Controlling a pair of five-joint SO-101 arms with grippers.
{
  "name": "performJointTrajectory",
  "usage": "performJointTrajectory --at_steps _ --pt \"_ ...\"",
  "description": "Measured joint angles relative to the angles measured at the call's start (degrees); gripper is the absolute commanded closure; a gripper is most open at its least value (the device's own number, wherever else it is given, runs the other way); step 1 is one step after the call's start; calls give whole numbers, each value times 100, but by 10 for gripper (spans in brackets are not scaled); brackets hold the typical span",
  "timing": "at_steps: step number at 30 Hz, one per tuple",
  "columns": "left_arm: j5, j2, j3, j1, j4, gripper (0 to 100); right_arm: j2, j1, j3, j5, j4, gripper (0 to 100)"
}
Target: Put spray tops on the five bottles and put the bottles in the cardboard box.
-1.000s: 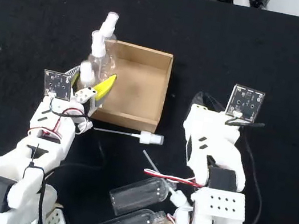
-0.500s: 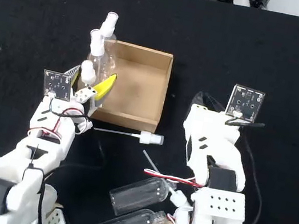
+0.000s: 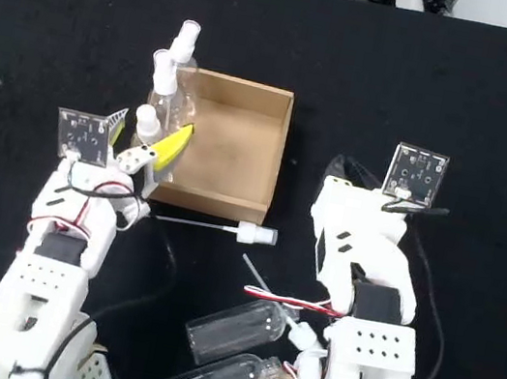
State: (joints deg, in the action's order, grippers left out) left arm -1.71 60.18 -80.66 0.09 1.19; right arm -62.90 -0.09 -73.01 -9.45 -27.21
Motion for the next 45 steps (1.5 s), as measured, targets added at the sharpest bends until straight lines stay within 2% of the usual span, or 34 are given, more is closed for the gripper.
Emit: performJointTrajectory --at_steps 4,8,11,19,26,32,36,41,45 --pt "0 396 668 0 1697 665 0 0 0 0 0 971" --pt "-35 475 1231 0 2998 665 0 0 0 0 0 971" --pt "-53 492 1679 0 3754 684 0 0 0 0 0 971" --pt "-53 501 2971 9 5442 873 0 0 0 0 0 971" --pt "-53 501 3604 53 6866 883 0 0 0 0 9 971" --pt "-53 501 3666 105 7279 884 0 0 0 0 18 971" --pt "-53 281 3675 -299 7191 884 0 0 0 0 18 971" --pt "-53 -976 3771 -1099 6760 884 0 0 0 0 18 971" --pt "-53 -2189 4246 -1486 6620 883 0 0 -26 0 18 971"
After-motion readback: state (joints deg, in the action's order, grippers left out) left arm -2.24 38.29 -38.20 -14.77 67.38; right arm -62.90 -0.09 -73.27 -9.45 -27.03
